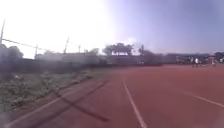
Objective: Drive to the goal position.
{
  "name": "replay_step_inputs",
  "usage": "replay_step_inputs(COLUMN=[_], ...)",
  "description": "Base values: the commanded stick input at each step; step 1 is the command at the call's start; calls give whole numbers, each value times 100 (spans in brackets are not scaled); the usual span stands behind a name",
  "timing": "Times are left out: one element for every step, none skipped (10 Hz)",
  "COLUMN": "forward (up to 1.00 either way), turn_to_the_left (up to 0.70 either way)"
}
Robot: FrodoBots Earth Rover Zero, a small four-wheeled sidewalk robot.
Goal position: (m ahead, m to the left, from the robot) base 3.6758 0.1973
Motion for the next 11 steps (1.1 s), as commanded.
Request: replay_step_inputs(forward=[50, 50, 50, 50, 50, 50, 50, 50, 50, 50, 50], turn_to_the_left=[0, 0, 0, 0, 0, 0, 0, 0, 0, 0, 0])
